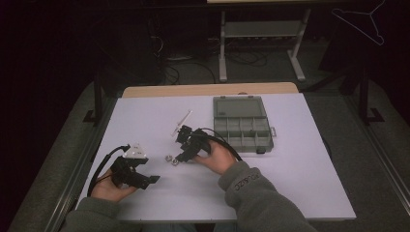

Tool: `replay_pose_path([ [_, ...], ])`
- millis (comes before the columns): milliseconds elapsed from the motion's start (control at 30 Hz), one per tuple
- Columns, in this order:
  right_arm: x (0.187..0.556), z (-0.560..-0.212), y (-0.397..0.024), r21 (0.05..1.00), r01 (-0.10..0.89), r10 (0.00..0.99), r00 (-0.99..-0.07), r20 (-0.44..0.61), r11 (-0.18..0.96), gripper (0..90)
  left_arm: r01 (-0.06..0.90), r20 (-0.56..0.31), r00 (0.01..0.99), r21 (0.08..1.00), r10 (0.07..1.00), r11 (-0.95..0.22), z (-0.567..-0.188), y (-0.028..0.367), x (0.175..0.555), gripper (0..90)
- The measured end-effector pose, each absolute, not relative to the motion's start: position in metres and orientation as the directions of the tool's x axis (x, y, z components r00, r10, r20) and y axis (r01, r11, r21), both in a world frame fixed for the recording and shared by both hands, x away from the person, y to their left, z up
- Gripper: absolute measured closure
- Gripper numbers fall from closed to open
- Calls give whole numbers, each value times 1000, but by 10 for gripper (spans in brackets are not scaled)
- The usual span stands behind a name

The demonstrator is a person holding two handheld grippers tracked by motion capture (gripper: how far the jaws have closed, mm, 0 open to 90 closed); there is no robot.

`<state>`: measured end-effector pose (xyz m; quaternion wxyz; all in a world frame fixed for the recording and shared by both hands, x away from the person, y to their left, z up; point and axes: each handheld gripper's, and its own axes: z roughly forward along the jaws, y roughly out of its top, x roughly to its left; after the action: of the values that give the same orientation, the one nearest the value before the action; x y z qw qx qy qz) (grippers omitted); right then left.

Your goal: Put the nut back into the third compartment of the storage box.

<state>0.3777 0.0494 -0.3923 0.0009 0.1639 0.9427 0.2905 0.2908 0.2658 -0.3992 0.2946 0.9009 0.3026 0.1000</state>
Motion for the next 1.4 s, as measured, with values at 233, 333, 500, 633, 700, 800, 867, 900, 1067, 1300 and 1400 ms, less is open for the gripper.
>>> replay_pose_path([
  [233,377,-406,71,516,310,302,-948,101,799,530,481,7,799,593,602,-645,-399,266,291,195],
  [333,378,-411,74,505,314,306,-947,101,804,558,480,7,799,593,601,-646,-399,266,291,195],
  [500,379,-418,77,481,320,311,-945,101,816,592,481,7,799,593,601,-646,-399,266,291,196],
  [633,379,-421,80,472,316,307,-947,97,823,627,480,7,800,593,600,-647,-399,266,291,195],
  [700,379,-423,81,466,310,304,-948,91,829,655,480,8,800,592,600,-647,-399,266,291,196],
  [800,379,-425,81,461,309,304,-949,87,832,677,480,7,800,592,600,-647,-399,267,291,196],
  [867,380,-425,81,462,293,292,-953,77,837,691,479,8,800,592,600,-648,-399,267,291,196],
  [900,379,-425,81,461,299,296,-952,79,836,693,480,8,800,592,600,-648,-399,267,291,196],
  [1067,379,-419,76,470,297,289,-953,90,831,694,484,3,797,594,604,-643,-398,267,291,196],
  [1300,396,-390,32,517,341,351,-933,83,785,694,487,2,796,592,605,-642,-399,267,291,196],
  [1400,405,-382,11,530,377,396,-915,84,760,694,488,-1,795,594,607,-639,-399,266,291,196],
])
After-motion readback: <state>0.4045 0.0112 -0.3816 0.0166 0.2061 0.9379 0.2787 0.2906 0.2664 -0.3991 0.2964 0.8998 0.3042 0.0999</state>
